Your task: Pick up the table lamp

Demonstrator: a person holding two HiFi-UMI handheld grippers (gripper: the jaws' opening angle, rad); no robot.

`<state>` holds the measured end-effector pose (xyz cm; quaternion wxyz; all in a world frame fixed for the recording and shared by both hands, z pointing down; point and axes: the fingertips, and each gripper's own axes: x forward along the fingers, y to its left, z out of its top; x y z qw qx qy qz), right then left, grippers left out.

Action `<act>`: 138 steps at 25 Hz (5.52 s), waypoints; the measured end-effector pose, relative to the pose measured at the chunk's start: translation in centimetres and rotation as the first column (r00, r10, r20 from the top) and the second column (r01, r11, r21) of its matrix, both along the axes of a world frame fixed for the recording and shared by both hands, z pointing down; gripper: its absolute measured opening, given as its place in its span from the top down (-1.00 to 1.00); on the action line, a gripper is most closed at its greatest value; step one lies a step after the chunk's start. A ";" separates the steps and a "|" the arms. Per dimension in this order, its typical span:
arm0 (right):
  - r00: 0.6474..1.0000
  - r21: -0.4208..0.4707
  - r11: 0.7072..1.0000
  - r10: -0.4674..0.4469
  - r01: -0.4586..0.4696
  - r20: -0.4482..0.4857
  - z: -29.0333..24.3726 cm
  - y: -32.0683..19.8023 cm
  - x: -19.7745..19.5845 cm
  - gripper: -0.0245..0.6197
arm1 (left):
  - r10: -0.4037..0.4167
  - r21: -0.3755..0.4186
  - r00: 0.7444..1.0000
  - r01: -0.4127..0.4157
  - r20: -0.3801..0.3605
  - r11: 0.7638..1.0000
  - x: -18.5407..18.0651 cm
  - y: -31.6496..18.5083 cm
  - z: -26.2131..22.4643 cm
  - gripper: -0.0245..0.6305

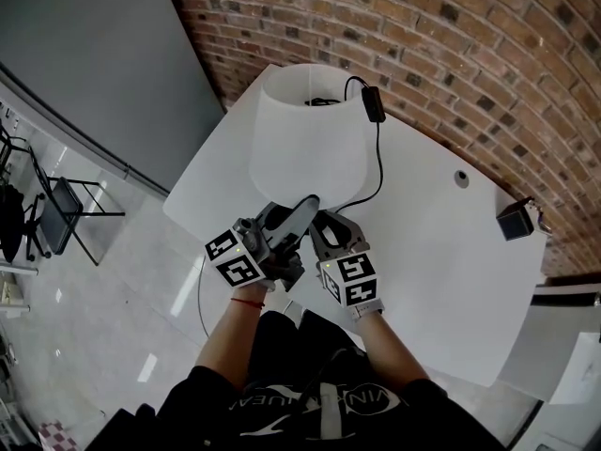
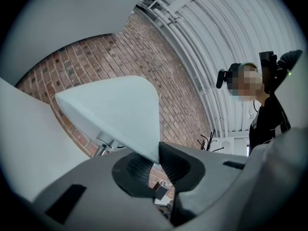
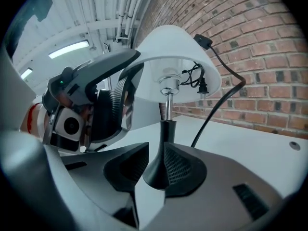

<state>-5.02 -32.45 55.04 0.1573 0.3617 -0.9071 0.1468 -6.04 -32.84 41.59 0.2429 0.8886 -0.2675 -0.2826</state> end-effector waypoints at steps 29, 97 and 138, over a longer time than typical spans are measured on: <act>0.968 -0.162 0.966 0.170 -0.201 -0.186 3.5 -6.9 -3.6 0.46 | 0.188 -0.002 0.982 -0.188 0.025 0.982 -2.4 -4.0 -0.6 0.86; 0.993 0.229 0.970 0.098 -0.082 -0.059 -11.9 -7.9 -7.3 0.42 | 0.065 0.279 0.976 -0.123 0.210 0.952 -3.4 -0.1 -14.2 0.87; 0.998 0.472 0.879 0.046 -0.063 0.049 -24.9 -5.9 -6.6 0.41 | -0.060 0.478 0.953 -0.094 0.297 0.873 -1.3 4.2 -25.4 0.87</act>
